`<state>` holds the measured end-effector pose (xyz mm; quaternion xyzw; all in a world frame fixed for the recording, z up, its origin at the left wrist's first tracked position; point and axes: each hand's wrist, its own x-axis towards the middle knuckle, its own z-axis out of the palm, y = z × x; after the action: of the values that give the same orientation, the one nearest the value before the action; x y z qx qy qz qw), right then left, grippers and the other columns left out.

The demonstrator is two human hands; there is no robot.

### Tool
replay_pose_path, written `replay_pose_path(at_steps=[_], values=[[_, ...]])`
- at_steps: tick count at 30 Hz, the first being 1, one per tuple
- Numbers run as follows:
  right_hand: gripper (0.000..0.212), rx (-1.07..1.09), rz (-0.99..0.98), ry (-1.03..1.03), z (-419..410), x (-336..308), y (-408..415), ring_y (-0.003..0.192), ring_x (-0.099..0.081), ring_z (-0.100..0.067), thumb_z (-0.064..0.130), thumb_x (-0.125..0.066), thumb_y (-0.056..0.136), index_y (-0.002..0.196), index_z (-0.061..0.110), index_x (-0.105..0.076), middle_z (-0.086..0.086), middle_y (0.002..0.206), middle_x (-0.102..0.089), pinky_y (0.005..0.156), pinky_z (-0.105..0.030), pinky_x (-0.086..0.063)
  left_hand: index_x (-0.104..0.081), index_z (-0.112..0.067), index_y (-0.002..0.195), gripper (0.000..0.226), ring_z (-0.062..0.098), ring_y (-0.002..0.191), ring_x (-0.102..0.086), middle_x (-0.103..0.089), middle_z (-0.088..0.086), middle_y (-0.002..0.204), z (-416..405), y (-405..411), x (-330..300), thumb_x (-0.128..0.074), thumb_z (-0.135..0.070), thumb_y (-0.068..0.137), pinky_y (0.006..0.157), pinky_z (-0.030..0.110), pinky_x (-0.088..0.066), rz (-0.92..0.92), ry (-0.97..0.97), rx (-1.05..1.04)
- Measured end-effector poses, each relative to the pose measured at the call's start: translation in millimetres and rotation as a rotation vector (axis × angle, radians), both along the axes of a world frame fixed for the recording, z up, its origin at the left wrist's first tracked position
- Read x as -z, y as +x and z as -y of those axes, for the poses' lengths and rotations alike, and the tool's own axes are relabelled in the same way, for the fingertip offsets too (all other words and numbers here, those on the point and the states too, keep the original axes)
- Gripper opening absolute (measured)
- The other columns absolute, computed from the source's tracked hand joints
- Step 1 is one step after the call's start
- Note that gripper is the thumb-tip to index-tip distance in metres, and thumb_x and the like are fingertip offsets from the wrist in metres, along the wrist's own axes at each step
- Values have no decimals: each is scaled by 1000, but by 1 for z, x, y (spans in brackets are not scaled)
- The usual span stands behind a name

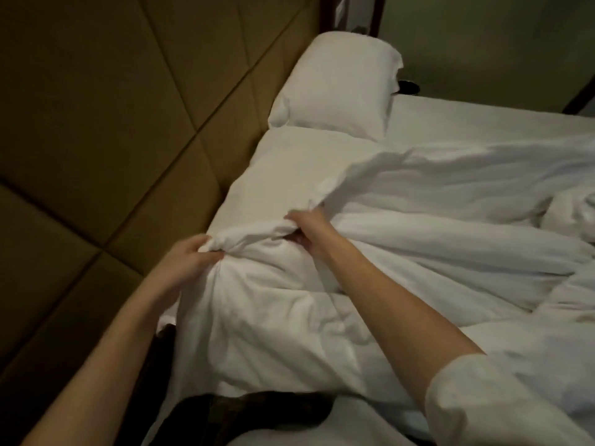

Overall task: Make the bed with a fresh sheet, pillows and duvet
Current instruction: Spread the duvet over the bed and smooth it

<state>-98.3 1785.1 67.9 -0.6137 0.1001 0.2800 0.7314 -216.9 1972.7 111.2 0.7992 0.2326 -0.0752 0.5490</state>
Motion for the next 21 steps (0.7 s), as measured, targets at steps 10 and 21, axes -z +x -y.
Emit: replay_pose_path(at_steps=[10, 21], values=[[54, -524, 419, -652, 41, 107, -116, 146, -9, -12, 26, -43, 102, 151, 21, -23, 2, 160, -12, 114, -19, -3, -47, -9, 121, 29, 40, 114, -46, -46, 22, 127, 18, 3, 130, -45, -16, 94, 96, 47, -36, -311, 688, 24], [32, 193, -129, -794, 264, 126, -190, 124, -49, -20, 19, -46, 98, 128, 12, -55, -5, 135, -53, 96, -20, -34, -51, -3, 129, 45, 33, 114, -53, -54, 15, 127, 223, 51, 108, -47, -22, 88, 97, 36, -39, 441, 621, 1002]])
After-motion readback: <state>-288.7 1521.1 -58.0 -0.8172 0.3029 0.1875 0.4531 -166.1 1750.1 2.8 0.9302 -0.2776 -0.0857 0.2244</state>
